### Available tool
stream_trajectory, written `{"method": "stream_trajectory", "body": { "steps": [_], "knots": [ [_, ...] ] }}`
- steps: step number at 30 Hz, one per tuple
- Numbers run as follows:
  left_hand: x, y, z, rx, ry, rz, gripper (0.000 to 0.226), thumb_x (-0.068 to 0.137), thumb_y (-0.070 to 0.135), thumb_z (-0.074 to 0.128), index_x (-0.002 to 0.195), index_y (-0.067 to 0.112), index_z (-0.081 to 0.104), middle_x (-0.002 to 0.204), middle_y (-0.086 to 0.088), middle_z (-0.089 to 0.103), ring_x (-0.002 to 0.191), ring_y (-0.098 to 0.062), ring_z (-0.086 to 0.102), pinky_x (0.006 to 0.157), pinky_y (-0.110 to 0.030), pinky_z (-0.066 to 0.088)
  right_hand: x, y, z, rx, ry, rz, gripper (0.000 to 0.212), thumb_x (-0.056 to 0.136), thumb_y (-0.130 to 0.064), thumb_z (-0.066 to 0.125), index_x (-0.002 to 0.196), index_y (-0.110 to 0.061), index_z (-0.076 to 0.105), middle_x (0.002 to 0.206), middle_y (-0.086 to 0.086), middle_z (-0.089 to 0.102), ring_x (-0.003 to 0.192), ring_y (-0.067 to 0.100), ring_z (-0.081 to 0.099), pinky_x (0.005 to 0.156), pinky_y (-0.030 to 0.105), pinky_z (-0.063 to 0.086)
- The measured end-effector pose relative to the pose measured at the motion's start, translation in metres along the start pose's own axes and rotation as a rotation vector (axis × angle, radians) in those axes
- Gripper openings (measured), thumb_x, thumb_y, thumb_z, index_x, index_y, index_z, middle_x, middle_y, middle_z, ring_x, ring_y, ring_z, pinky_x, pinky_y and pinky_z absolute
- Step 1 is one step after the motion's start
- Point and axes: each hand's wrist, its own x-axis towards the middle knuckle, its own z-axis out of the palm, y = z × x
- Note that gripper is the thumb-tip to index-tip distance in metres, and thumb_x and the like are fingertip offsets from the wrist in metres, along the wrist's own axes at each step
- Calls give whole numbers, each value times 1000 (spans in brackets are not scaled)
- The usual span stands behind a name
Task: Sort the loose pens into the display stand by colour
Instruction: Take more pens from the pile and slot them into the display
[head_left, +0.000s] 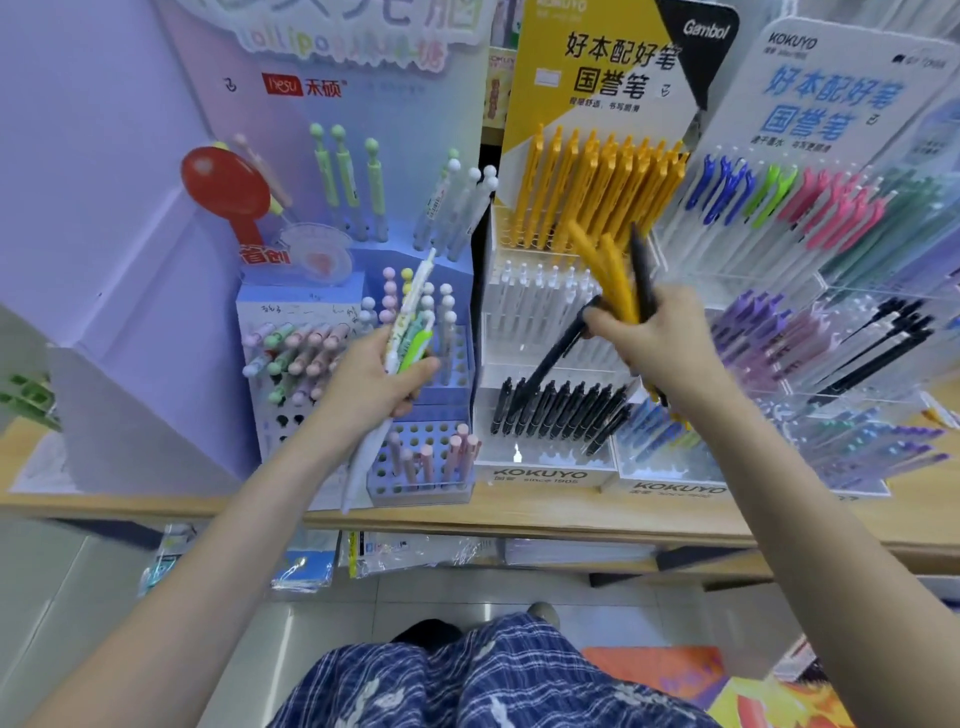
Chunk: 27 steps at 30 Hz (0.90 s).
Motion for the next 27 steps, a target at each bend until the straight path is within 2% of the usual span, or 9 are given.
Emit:
{"method": "stream_trajectory", "body": {
  "steps": [2,4,8,10,12,14,19,23,27],
  "knots": [
    [-2,1,-3,-20,21,6,15,88,3,59,81,15,52,57,0,47,41,-2,41,38,-16,34,-2,3,21,-275,-16,-104,32,84,-16,67,56,-13,51,47,-3,41,35,6,40,38,12,31],
    [-4,1,-4,-37,25,15,16,88,3,58,80,15,52,57,0,47,41,-2,41,38,-16,34,-4,13,43,-401,-55,-165,34,85,-18,65,57,-15,47,46,-6,39,40,7,40,42,16,28],
    [-7,-4,-3,-17,52,7,13,88,5,58,82,14,51,54,1,46,39,-2,40,38,-16,34,-3,33,75,-488,-58,-303,15,83,-14,65,72,-6,60,55,6,53,52,25,51,48,29,36],
    [-7,-7,-4,-2,53,3,13,88,7,59,82,15,51,54,1,46,40,-4,40,39,-17,35,-4,38,85,-500,-48,-393,6,78,-9,69,77,-5,64,60,8,58,53,27,54,48,28,36],
    [-6,-9,-4,-3,45,3,13,88,7,59,83,16,51,55,0,45,41,-5,40,39,-17,35,-4,39,89,-491,-30,-428,6,76,-8,70,75,-6,64,59,6,56,50,23,50,47,26,33],
    [-5,-10,-3,-5,47,-4,13,88,7,59,84,17,52,56,-1,46,41,-5,41,39,-18,36,-3,37,89,-484,-35,-419,9,78,-9,70,72,-6,62,57,4,52,50,22,47,47,28,34],
    [-3,-14,-3,-9,54,-15,7,89,9,60,91,11,53,57,-4,46,45,-11,40,40,-20,36,-21,41,89,-527,-124,-342,13,83,-16,66,76,-6,64,61,6,56,59,30,56,52,29,36],
    [-3,-17,-4,-17,46,-23,9,89,9,60,87,14,53,58,-4,45,46,-9,41,41,-19,36,-11,42,92,-619,-134,-216,23,89,-27,61,89,-5,66,81,6,49,64,28,49,55,30,34],
    [-3,-18,-3,-20,39,-34,9,88,10,61,86,16,54,61,-5,47,49,-12,41,41,-19,37,18,33,97,-720,-283,-177,24,89,-27,62,104,-9,65,94,3,36,71,24,46,59,32,37]
  ]
}}
